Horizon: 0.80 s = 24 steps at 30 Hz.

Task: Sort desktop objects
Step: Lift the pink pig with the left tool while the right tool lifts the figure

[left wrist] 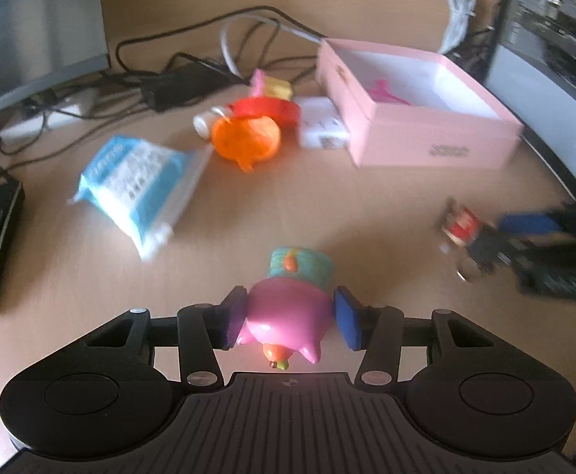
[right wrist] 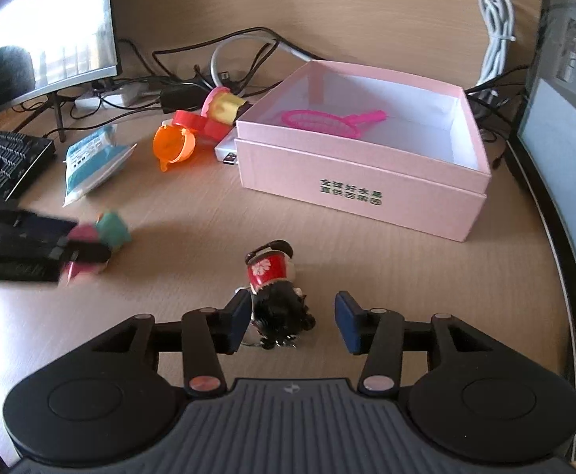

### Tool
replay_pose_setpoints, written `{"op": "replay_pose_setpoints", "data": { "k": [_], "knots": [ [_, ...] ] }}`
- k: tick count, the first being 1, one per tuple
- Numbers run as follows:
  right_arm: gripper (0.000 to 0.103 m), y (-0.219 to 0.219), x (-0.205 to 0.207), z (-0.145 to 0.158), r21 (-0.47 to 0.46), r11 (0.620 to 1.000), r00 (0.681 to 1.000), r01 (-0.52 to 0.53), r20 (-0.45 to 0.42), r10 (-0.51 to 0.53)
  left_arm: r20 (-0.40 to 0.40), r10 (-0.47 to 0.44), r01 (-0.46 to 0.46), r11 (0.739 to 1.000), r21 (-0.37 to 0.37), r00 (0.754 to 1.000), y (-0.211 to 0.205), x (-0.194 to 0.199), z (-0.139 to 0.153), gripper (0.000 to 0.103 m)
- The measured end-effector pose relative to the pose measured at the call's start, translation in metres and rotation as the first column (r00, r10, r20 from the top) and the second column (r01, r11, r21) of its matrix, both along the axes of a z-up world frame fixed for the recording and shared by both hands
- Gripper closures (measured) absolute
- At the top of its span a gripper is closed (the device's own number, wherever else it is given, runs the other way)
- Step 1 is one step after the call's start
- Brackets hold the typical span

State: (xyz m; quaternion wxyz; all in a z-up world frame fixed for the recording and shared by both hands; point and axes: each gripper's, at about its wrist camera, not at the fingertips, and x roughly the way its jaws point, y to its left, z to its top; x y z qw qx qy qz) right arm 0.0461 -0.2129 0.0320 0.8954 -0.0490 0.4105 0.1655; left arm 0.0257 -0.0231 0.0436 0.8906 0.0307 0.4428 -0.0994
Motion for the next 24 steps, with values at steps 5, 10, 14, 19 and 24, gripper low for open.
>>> {"op": "replay_pose_setpoints", "data": {
  "k": [5,10,14,19,24],
  "knots": [
    [0.056,0.01,0.007,-0.004,0.004,1.0,1.0,-0.023,0.0,0.023,-0.005,-0.017,0.017,1.0,-0.003,1.0,-0.001,-0.02,-0.002,0.049],
    [0.062,0.019,0.005,-0.006,0.028,0.998,0.998,-0.061,-0.029,0.062,-0.002,-0.009,0.009,1.0,-0.002,1.0,0.005,-0.026,-0.001,0.034],
    [0.062,0.023,-0.007,-0.002,0.058,0.993,0.993,-0.102,-0.045,0.105,0.023,-0.033,0.033,0.999,0.013,0.999,0.007,-0.033,0.001,0.024],
    [0.062,0.019,-0.02,0.002,0.057,0.991,0.99,-0.119,-0.065,0.123,0.022,-0.057,0.057,0.998,0.014,0.998,0.006,-0.037,0.0,0.02],
    [0.059,0.009,-0.028,0.008,0.031,0.994,0.994,-0.101,-0.036,0.102,0.042,-0.035,0.034,0.999,0.028,0.999,0.006,-0.034,-0.002,0.02]
  ]
}}
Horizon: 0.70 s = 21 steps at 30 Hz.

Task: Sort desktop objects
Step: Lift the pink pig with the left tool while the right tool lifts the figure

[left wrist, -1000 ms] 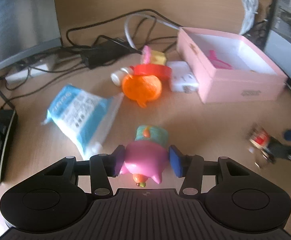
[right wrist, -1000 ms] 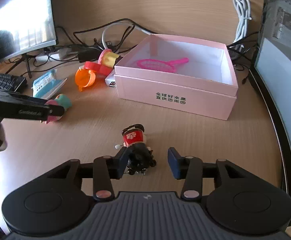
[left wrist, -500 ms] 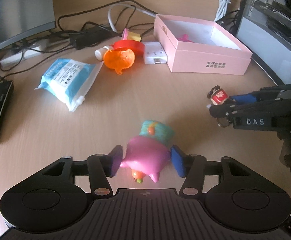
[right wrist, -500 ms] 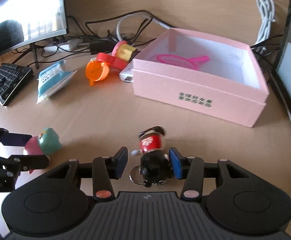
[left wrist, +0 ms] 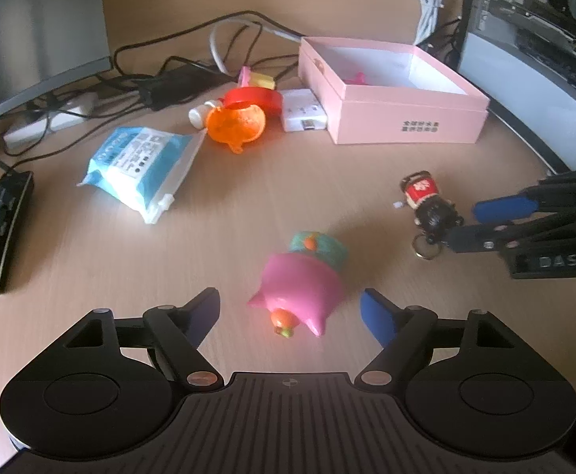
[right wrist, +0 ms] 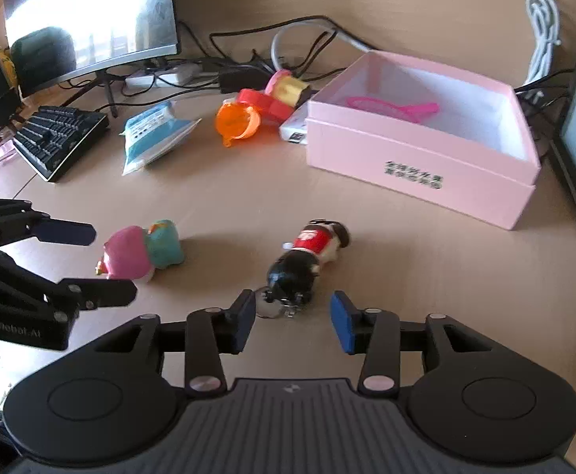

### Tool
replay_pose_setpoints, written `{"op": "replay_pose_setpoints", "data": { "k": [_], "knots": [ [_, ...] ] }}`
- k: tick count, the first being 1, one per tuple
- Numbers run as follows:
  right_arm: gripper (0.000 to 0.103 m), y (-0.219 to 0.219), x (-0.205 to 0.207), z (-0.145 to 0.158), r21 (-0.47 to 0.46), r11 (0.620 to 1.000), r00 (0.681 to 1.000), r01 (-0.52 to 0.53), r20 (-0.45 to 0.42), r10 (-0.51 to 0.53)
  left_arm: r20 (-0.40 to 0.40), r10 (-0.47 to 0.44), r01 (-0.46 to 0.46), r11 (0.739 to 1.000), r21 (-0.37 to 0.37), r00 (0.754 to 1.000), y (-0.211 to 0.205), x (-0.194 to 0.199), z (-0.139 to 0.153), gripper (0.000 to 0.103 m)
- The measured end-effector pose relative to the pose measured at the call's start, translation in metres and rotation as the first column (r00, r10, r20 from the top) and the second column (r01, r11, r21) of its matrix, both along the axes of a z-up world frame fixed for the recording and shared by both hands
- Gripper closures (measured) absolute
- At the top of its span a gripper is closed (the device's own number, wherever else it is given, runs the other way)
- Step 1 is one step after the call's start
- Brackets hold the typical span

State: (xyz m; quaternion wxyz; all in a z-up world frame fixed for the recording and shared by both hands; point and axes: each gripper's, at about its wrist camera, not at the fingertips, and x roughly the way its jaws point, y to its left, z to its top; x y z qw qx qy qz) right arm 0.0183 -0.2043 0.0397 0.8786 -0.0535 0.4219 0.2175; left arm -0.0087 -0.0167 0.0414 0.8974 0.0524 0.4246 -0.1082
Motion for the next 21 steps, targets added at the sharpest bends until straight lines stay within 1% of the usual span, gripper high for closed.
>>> {"op": "replay_pose_setpoints", "data": {
  "k": [2,3,4,5,6,9,11,12,15,17,18,21],
  "knots": [
    [0.058,-0.004,0.002,0.0,-0.003,1.0,1.0,0.021,0.0,-0.021,0.001,0.018,-0.018,1.0,0.013,1.0,0.001,0.005,-0.004,0.024],
    [0.058,-0.005,0.003,0.0,-0.005,1.0,1.0,0.03,0.0,-0.03,-0.005,0.025,-0.025,1.0,0.01,1.0,0.002,0.008,-0.005,0.028],
    [0.054,-0.005,0.003,-0.001,-0.005,0.999,0.999,0.038,-0.001,-0.038,-0.011,0.031,-0.031,1.0,0.004,0.999,0.002,0.01,-0.007,0.031],
    [0.051,-0.006,0.004,-0.002,-0.006,0.999,0.999,0.044,0.0,-0.044,-0.013,0.033,-0.033,0.999,0.003,0.999,0.002,0.011,-0.008,0.04],
    [0.051,-0.005,0.003,-0.002,-0.008,0.999,0.999,0.047,0.003,-0.047,-0.012,0.031,-0.031,1.0,0.004,0.999,0.001,0.012,-0.008,0.044],
    [0.05,-0.003,0.002,-0.002,-0.011,0.999,0.999,0.049,0.015,-0.049,0.002,0.021,-0.021,1.0,0.011,1.0,0.0,0.013,-0.008,0.048],
    [0.044,-0.003,0.001,-0.001,-0.016,0.999,0.998,0.05,0.029,-0.049,0.013,0.02,-0.02,1.0,0.015,1.0,0.001,0.012,-0.007,0.049],
    [0.044,-0.002,0.001,-0.001,-0.02,0.999,0.998,0.049,0.036,-0.048,0.02,0.022,-0.023,1.0,0.02,1.0,0.001,0.011,-0.006,0.049],
    [0.042,-0.001,0.002,0.0,-0.019,0.999,0.998,0.038,0.041,-0.037,0.021,0.042,-0.043,0.999,0.03,0.999,0.005,0.01,-0.007,0.048],
    [0.035,0.002,0.005,-0.001,-0.015,0.999,0.998,0.04,0.043,-0.039,0.016,0.056,-0.057,0.998,0.031,0.998,0.008,0.008,-0.009,0.047],
    [0.034,0.004,0.007,-0.002,-0.013,0.999,0.998,0.041,0.041,-0.041,0.013,0.062,-0.063,0.998,0.029,0.998,0.01,0.007,-0.009,0.046],
    [0.033,0.01,0.016,-0.007,0.001,0.999,0.999,0.047,0.018,-0.047,0.007,0.07,-0.07,0.997,0.02,0.998,0.015,0.004,-0.009,0.045]
  ]
}}
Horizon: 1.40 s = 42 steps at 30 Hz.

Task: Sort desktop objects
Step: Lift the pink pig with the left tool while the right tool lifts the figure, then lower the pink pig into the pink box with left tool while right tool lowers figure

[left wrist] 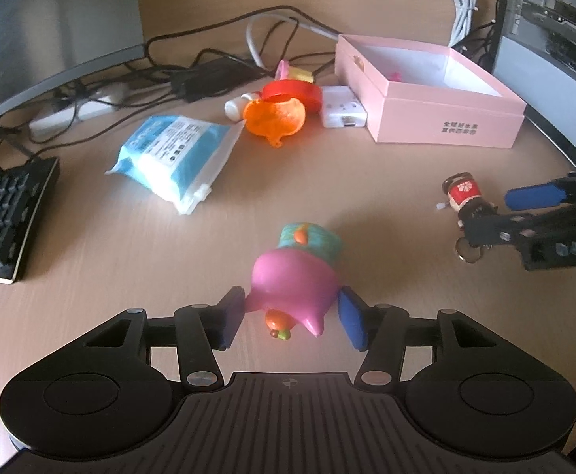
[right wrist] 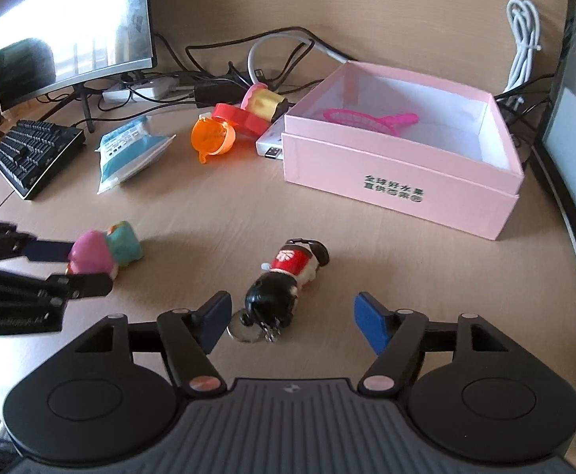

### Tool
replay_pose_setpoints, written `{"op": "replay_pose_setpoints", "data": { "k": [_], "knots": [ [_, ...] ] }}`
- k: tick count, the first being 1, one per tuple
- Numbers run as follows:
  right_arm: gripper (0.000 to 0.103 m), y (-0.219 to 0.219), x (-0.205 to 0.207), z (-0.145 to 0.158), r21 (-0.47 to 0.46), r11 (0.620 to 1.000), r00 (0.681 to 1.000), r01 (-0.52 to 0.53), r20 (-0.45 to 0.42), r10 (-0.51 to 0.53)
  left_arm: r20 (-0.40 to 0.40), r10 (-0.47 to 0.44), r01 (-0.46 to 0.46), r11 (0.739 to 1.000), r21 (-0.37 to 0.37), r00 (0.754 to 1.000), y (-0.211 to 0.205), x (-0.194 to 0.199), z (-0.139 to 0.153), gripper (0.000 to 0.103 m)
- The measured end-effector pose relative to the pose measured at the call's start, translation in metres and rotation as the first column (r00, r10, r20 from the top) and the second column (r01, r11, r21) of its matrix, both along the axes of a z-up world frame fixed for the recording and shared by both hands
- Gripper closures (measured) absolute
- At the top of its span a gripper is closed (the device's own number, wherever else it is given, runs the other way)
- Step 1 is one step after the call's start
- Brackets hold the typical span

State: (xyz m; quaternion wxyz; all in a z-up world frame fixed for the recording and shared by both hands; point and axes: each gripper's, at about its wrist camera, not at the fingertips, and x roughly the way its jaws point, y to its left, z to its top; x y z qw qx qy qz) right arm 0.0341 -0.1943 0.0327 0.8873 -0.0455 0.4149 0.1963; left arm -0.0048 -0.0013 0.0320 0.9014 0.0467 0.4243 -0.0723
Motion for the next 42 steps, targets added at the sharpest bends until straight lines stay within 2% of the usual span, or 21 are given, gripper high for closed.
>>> {"op": "replay_pose_setpoints", "data": {
  "k": [6,11,13,17,19,21,23,26,30,33,37,39,42],
  "knots": [
    [0.034,0.017,0.02,-0.01,0.0,1.0,0.999,0.018,-0.038,-0.018,-0.001,0.002,-0.002,1.0,-0.004,1.0,0.002,0.004,0.002,0.036],
    [0.063,0.022,0.025,-0.009,-0.051,0.999,0.999,-0.001,-0.042,-0.001,-0.016,-0.008,0.008,1.0,0.005,1.0,-0.005,0.02,-0.004,0.038],
    [0.073,0.02,0.025,-0.007,-0.057,0.998,0.998,-0.01,-0.057,0.007,-0.017,-0.011,0.011,1.0,0.008,1.0,-0.008,0.024,-0.005,0.046],
    [0.074,0.009,0.018,0.003,-0.041,0.999,0.997,-0.019,-0.076,0.016,-0.002,-0.038,0.038,0.999,0.012,0.999,-0.014,0.025,0.002,0.05],
    [0.074,0.0,0.01,0.021,-0.028,0.999,0.998,-0.027,-0.052,0.026,0.015,-0.064,0.064,0.998,-0.006,0.998,-0.015,0.024,0.015,0.05],
    [0.074,-0.011,0.002,0.05,-0.008,1.0,1.0,-0.03,0.008,0.03,0.072,-0.094,0.096,0.995,-0.026,0.993,-0.017,0.023,0.039,0.05],
    [0.074,-0.026,-0.007,0.093,0.017,1.0,0.993,-0.027,0.118,0.025,0.159,-0.118,0.125,0.992,-0.03,0.98,-0.02,0.026,0.068,0.05],
    [0.074,-0.044,-0.015,0.149,0.048,0.999,0.964,-0.006,0.265,-0.007,0.265,-0.131,0.148,0.988,-0.044,0.955,-0.028,0.04,0.106,0.05],
    [0.074,-0.065,-0.01,0.196,0.075,0.996,0.92,0.038,0.385,-0.064,0.333,-0.169,0.197,0.979,-0.05,0.928,-0.053,0.067,0.135,0.05],
    [0.074,-0.078,0.003,0.21,0.071,0.994,0.896,0.088,0.43,-0.11,0.345,-0.216,0.238,0.971,-0.022,0.914,-0.08,0.089,0.137,0.05],
    [0.074,-0.095,0.028,0.219,0.085,0.982,0.876,0.168,0.443,-0.188,0.3,-0.292,0.311,0.95,-0.014,0.908,-0.122,0.124,0.125,0.05],
    [0.074,-0.104,0.042,0.22,0.109,0.976,0.875,0.19,0.431,-0.219,0.297,-0.335,0.353,0.936,-0.006,0.894,-0.135,0.142,0.12,0.05],
    [0.074,-0.109,0.072,0.217,0.139,0.968,0.88,0.21,0.405,-0.249,0.313,-0.406,0.416,0.908,0.038,0.858,-0.156,0.163,0.108,0.047]
  ]
}}
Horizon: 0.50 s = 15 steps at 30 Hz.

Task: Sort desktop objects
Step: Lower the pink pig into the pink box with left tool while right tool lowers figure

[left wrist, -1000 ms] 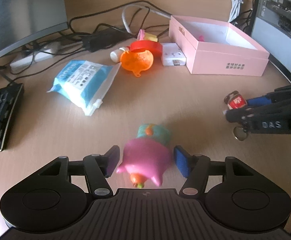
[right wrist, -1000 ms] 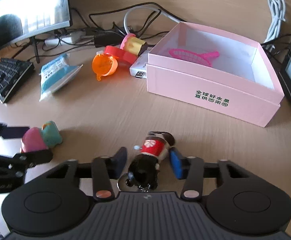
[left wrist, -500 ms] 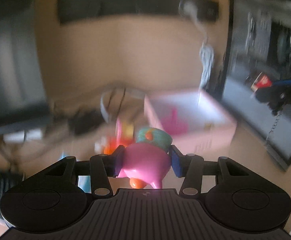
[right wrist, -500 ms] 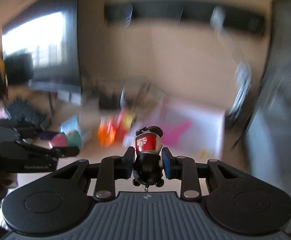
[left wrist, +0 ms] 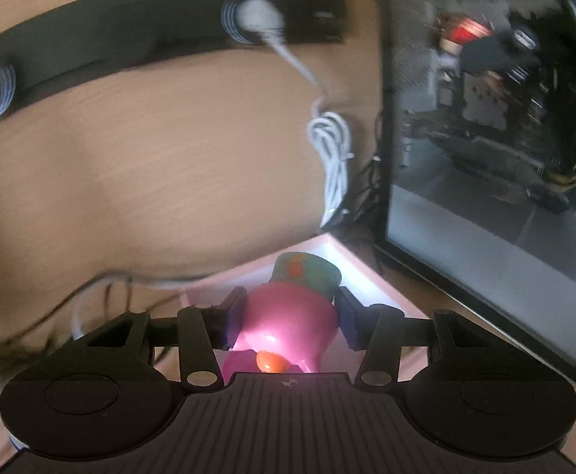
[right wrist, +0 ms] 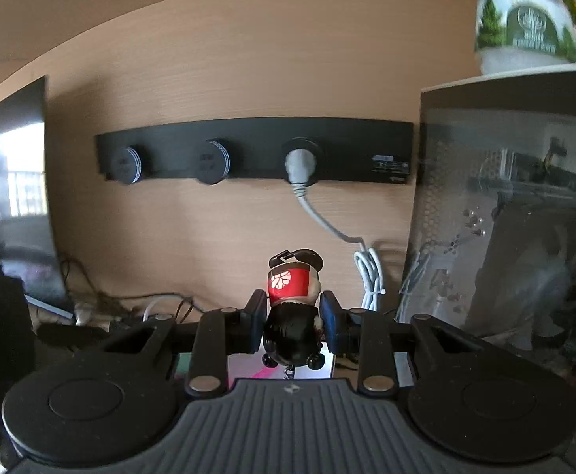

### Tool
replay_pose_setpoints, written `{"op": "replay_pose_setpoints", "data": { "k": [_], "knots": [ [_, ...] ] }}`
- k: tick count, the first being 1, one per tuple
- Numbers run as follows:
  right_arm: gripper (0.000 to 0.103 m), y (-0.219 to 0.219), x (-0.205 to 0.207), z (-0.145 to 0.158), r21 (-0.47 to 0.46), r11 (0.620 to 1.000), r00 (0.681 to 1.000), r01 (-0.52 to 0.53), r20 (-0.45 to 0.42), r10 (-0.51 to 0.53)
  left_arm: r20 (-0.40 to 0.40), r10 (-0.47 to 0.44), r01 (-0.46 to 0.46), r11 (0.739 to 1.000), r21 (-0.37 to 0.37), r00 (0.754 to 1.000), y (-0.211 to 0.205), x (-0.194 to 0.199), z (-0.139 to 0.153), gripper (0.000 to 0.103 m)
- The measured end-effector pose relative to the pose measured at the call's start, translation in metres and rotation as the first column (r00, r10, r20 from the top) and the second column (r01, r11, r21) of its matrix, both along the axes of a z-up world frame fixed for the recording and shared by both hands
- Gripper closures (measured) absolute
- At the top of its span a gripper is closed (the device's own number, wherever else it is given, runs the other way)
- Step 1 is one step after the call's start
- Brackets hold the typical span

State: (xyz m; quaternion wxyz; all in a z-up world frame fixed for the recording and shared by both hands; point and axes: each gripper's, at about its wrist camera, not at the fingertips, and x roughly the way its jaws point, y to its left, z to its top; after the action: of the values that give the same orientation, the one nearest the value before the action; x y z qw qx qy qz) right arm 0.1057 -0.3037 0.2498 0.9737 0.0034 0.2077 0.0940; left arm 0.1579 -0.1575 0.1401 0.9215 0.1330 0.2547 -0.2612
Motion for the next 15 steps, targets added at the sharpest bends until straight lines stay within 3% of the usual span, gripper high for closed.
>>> {"op": "replay_pose_setpoints", "data": {
  "k": [3,9,15],
  "knots": [
    [0.074,0.0,0.025,-0.007,0.023,1.0,0.999,0.015,-0.037,-0.014,-0.005,-0.01,0.011,0.999,0.044,1.0,-0.007,0.015,-0.016,0.034],
    [0.074,0.011,0.074,-0.047,0.051,0.997,0.988,0.056,-0.147,-0.048,-0.114,0.094,-0.095,0.995,-0.009,0.989,0.05,0.001,-0.037,0.018],
    [0.072,0.032,0.123,-0.095,0.045,0.995,0.966,0.085,-0.25,-0.071,-0.234,0.252,-0.255,0.967,0.02,0.939,0.107,-0.028,-0.062,0.008]
  ]
}}
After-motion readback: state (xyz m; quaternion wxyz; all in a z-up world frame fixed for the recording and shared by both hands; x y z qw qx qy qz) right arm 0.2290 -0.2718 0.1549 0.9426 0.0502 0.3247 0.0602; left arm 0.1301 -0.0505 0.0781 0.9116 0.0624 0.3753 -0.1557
